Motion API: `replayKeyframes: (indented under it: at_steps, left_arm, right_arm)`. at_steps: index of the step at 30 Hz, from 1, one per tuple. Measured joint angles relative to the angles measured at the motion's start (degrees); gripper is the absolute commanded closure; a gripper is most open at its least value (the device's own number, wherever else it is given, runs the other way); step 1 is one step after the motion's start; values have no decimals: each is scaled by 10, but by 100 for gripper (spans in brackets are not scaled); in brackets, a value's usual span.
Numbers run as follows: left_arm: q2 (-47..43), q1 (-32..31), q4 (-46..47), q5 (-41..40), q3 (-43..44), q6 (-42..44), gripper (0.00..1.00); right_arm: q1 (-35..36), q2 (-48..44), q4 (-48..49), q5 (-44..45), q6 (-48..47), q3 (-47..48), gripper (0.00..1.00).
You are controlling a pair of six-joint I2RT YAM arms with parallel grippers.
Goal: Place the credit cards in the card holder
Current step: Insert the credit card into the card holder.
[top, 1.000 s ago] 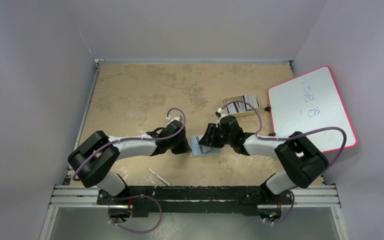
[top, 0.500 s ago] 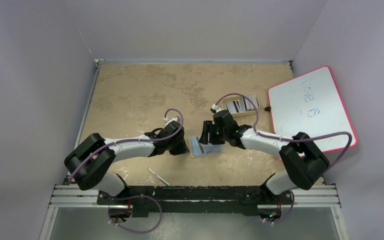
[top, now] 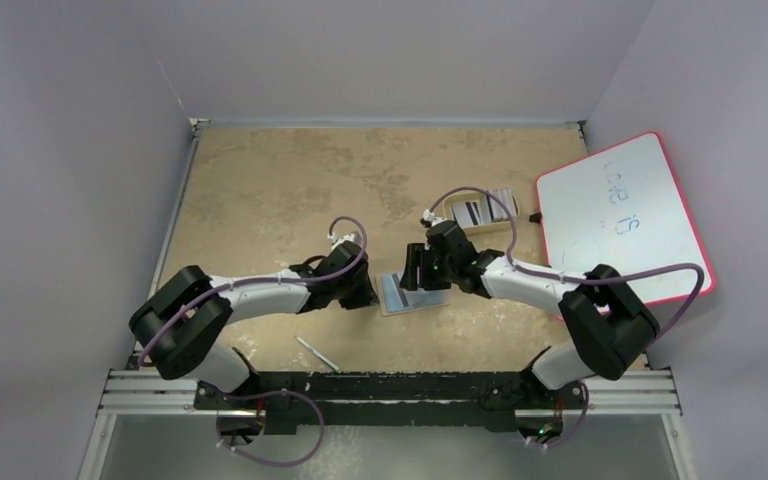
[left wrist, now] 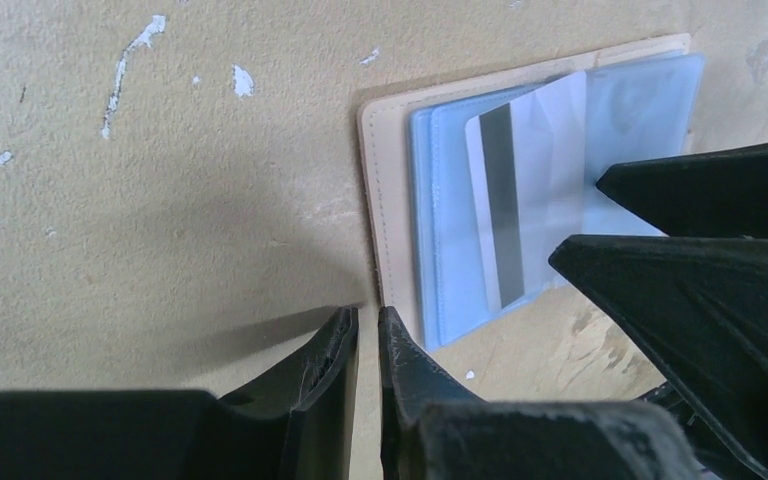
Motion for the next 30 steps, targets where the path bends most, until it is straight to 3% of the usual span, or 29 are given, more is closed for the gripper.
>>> replayKeyframes:
  at_steps: [30]
  left_arm:
    - [17, 19, 13, 1, 0, 5, 89]
  right_arm:
    - [7, 39, 154, -107, 53, -44, 42]
